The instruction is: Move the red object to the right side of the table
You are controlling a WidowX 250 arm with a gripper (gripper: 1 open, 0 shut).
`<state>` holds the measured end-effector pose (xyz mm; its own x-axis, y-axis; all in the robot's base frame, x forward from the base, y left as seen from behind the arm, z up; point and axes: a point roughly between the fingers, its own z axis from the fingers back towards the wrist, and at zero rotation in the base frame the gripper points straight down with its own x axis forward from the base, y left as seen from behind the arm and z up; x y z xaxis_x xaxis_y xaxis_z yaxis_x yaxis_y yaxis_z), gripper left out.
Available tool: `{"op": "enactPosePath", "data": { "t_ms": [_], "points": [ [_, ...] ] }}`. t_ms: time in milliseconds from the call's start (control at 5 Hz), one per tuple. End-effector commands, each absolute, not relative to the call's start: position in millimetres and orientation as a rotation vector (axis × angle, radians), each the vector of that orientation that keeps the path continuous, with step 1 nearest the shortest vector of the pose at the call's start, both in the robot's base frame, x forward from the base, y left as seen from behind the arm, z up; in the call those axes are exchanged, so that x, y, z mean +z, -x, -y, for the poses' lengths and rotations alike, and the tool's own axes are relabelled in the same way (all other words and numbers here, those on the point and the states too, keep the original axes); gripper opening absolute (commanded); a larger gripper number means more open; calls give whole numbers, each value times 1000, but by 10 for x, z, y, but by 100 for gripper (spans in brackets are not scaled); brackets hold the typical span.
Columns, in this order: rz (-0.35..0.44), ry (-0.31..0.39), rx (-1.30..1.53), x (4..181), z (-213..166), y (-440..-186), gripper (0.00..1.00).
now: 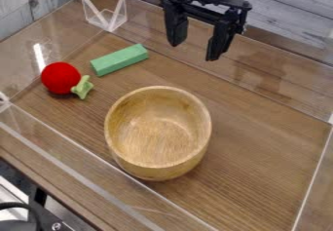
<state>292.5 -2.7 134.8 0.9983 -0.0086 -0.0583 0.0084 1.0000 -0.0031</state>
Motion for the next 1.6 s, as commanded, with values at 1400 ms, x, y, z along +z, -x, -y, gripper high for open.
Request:
{"op": "enactPosePath", "data": {
  "t_ms": [1400],
  "points": [
    [38, 161, 858, 959, -1954, -2111, 100]
  ]
}}
